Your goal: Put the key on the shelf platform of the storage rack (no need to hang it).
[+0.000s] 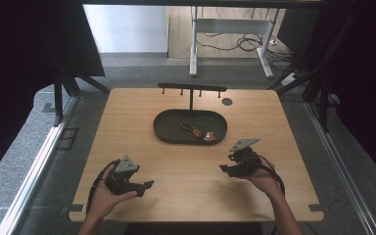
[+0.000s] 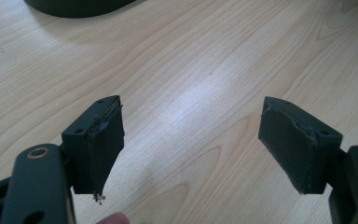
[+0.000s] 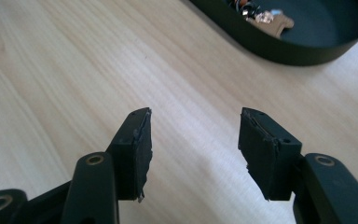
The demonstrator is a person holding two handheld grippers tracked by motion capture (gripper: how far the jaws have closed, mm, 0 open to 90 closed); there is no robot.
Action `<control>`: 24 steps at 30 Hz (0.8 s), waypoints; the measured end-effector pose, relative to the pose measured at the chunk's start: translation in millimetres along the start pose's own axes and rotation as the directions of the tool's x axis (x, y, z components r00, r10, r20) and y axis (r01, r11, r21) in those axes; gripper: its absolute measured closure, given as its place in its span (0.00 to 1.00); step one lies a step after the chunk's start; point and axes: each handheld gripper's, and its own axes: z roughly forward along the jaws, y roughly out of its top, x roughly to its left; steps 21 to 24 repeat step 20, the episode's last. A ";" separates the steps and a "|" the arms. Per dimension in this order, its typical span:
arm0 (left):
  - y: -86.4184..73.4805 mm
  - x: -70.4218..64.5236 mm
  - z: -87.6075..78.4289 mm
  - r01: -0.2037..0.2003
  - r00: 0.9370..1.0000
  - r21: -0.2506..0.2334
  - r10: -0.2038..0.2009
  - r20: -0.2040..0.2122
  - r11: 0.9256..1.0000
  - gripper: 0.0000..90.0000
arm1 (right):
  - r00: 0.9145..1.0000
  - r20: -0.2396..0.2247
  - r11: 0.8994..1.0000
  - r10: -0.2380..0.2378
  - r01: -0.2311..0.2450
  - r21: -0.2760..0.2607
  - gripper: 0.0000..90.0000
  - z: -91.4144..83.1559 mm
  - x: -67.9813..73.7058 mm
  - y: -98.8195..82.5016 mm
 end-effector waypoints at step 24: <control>-1.5 7.2 1.4 0.016 1.000 0.009 -0.016 -0.010 1.000 0.25 | 0.999 0.011 0.997 0.039 -0.038 -0.060 0.46 -2.5 3.8 -35.2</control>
